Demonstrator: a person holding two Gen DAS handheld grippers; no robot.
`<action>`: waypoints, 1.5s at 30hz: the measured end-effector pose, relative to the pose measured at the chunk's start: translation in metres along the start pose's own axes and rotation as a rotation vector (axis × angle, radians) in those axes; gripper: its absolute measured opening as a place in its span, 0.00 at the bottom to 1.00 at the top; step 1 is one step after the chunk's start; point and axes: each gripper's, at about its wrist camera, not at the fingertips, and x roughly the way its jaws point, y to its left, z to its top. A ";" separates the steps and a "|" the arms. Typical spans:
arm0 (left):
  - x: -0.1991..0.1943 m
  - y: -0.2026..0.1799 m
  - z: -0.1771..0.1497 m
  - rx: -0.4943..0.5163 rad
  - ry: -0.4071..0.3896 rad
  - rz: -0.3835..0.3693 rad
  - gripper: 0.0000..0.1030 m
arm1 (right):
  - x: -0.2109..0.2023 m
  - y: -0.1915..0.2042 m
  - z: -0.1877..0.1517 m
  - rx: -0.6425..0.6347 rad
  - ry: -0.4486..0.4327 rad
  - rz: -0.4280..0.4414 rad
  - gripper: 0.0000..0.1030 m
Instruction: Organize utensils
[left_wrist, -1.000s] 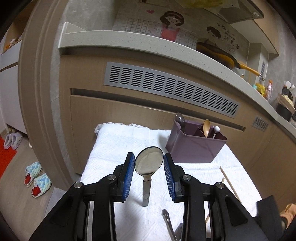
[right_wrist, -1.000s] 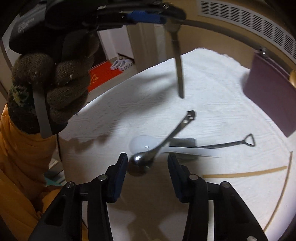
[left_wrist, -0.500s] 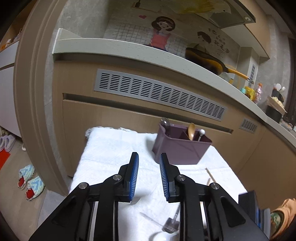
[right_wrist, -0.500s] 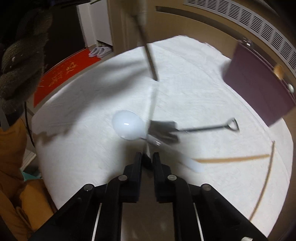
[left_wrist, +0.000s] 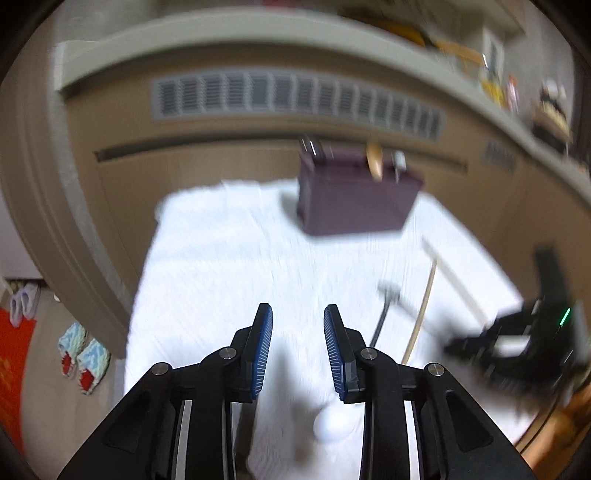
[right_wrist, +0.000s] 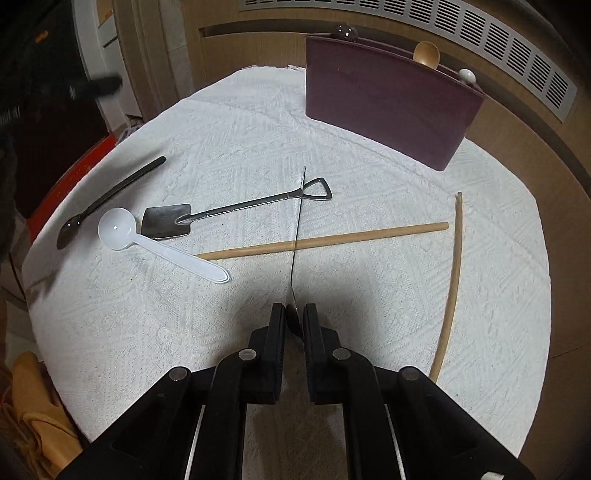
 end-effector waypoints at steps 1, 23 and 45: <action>0.007 -0.002 -0.004 0.019 0.029 0.008 0.29 | -0.002 -0.001 -0.004 0.004 -0.003 0.004 0.09; 0.028 0.017 -0.007 0.000 0.123 0.136 0.12 | -0.013 -0.021 -0.003 0.051 -0.104 -0.001 0.23; -0.035 -0.018 0.046 -0.159 -0.228 -0.061 0.12 | 0.011 -0.002 0.030 -0.010 -0.104 0.045 0.07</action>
